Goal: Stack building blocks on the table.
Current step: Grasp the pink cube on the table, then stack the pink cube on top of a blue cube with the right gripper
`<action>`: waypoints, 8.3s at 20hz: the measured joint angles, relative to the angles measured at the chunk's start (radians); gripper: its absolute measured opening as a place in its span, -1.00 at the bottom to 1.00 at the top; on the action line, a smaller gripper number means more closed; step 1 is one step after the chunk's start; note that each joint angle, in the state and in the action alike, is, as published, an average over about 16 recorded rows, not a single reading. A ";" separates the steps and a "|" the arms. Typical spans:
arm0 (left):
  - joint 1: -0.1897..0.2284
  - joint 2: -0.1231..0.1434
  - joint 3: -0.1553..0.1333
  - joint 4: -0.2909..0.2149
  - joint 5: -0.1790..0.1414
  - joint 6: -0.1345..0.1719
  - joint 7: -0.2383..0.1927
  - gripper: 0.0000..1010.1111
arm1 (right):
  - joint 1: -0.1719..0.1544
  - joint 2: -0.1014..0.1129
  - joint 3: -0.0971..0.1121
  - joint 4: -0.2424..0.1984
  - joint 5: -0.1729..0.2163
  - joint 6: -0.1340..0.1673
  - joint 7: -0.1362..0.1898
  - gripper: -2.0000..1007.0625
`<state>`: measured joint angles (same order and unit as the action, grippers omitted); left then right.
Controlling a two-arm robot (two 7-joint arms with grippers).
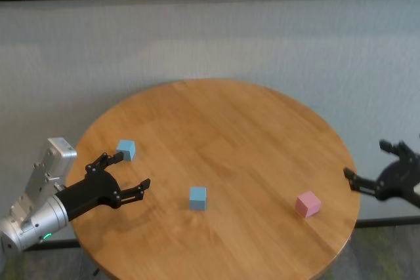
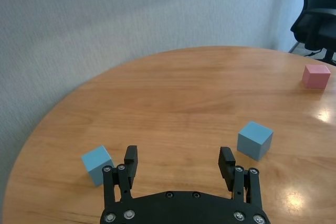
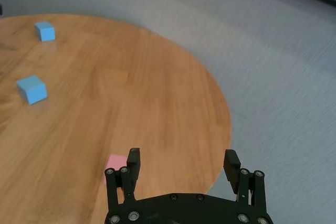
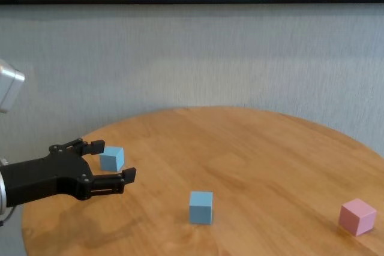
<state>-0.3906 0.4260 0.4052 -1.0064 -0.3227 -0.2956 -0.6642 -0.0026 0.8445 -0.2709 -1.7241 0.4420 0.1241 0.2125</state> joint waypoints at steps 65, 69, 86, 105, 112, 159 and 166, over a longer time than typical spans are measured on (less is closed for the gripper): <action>-0.003 -0.002 0.001 0.003 -0.001 -0.002 -0.001 0.98 | -0.006 -0.338 -0.044 0.101 -0.185 0.222 -0.077 1.00; -0.003 -0.002 0.001 0.003 -0.001 -0.002 -0.001 0.98 | 0.003 -0.354 -0.043 0.112 -0.190 0.227 -0.073 1.00; -0.003 -0.002 0.001 0.003 -0.001 -0.002 -0.001 0.98 | 0.037 -0.408 -0.033 0.162 -0.237 0.220 -0.070 1.00; -0.003 -0.002 0.001 0.003 -0.001 -0.002 -0.001 0.98 | 0.058 -0.454 -0.013 0.208 -0.276 0.219 -0.061 1.00; -0.003 -0.002 0.001 0.003 -0.001 -0.002 -0.001 0.98 | 0.062 -0.467 -0.004 0.217 -0.287 0.223 -0.059 0.96; -0.003 -0.002 0.001 0.003 -0.001 -0.002 -0.001 0.98 | 0.183 -0.460 -0.119 0.195 -0.248 0.215 0.260 -0.28; -0.003 -0.002 0.001 0.003 -0.001 -0.002 -0.001 0.98 | 0.236 -0.484 -0.162 0.259 -0.251 0.181 0.259 -0.28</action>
<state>-0.3933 0.4241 0.4063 -1.0031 -0.3236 -0.2978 -0.6655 0.2332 0.3603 -0.4329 -1.4654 0.1908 0.3048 0.4717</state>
